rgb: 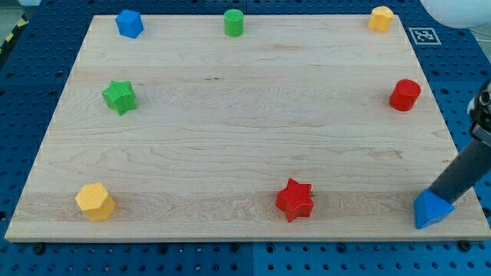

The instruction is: Move the blue triangle right to the red star

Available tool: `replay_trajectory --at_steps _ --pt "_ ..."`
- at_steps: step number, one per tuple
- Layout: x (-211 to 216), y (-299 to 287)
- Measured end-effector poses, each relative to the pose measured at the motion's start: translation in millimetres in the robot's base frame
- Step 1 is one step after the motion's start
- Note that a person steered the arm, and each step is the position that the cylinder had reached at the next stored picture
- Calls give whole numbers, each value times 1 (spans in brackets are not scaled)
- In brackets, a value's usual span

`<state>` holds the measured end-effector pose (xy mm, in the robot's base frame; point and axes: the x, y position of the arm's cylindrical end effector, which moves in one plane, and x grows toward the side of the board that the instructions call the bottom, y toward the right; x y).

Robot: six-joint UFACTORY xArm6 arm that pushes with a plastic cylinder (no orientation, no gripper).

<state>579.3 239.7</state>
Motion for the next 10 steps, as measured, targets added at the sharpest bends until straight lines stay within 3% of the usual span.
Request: replay_trajectory --at_steps 2,4,7,10 --pt "0 2" --pt "35 39" --pt "27 -36" --pt "27 -42"
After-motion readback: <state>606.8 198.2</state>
